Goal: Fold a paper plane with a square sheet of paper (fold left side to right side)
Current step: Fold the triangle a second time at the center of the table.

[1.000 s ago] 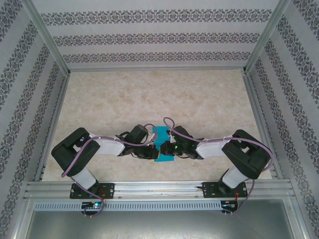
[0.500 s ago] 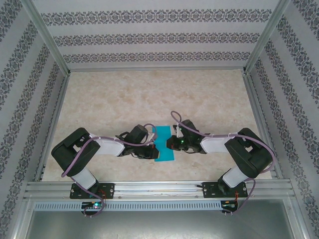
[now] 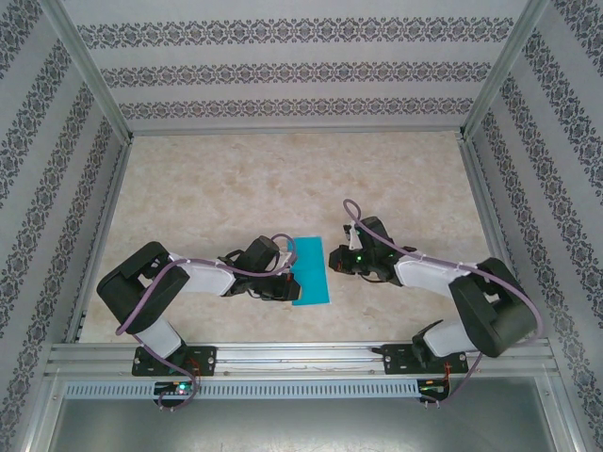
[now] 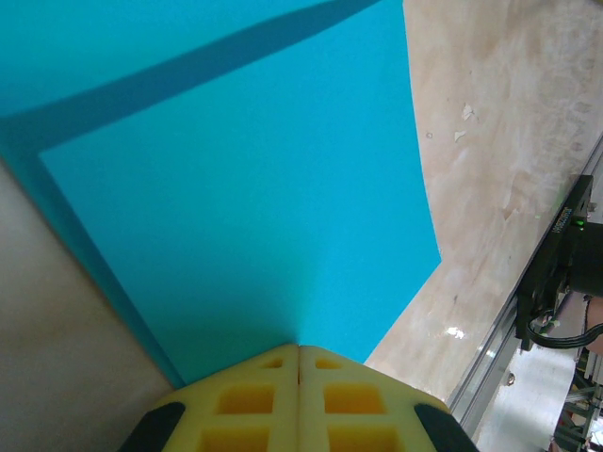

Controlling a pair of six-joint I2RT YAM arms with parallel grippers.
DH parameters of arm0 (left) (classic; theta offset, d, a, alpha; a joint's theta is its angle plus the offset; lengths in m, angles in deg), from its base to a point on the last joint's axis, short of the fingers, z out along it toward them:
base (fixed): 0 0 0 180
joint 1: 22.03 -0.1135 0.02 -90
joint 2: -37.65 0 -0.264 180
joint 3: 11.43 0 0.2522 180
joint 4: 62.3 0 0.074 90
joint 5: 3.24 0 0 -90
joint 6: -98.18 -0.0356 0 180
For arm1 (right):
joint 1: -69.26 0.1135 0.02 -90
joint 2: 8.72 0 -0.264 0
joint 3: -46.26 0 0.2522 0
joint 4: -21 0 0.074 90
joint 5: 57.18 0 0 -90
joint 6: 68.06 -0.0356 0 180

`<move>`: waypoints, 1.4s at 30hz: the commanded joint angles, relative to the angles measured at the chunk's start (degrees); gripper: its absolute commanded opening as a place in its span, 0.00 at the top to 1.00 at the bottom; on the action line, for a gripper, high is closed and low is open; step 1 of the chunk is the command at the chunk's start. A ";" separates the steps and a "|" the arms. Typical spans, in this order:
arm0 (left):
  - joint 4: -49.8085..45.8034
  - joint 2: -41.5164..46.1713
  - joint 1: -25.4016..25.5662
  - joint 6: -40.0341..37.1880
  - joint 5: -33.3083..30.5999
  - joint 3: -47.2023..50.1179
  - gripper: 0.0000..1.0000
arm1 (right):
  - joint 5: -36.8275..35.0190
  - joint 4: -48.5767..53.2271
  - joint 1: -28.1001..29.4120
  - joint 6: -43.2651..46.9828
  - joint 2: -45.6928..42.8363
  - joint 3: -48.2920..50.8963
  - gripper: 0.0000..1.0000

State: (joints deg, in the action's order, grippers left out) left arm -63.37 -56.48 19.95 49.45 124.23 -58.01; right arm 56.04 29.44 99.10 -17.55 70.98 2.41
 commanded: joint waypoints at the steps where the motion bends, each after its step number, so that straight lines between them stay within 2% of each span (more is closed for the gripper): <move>1: -3.46 -1.86 1.11 0.03 -5.48 1.51 1.00 | -0.56 1.35 2.46 -1.30 -2.23 -0.72 1.00; 5: -3.55 -1.37 1.18 0.09 -5.52 1.20 1.00 | 0.06 -4.24 6.66 -5.75 -0.09 0.69 1.00; 9: -3.70 -1.33 1.20 0.05 -5.16 0.51 1.00 | 0.81 -8.08 8.13 -7.09 4.07 -0.03 1.00; 18: -5.11 -1.26 1.18 -0.66 -3.98 -2.76 1.00 | 0.24 -7.59 6.38 -6.17 9.69 0.00 1.00; 27: -10.09 0.13 1.20 -2.86 -3.53 -8.65 1.00 | -1.16 -3.96 6.10 -6.22 10.30 2.04 1.00; 42: -6.93 -6.57 1.18 -2.41 0.06 -11.58 1.00 | -1.60 -2.56 5.71 -5.78 11.59 2.07 1.00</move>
State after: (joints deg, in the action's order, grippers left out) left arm -70.91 -62.44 20.65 47.68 122.90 -68.90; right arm 56.48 21.81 105.36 -23.34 80.60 2.98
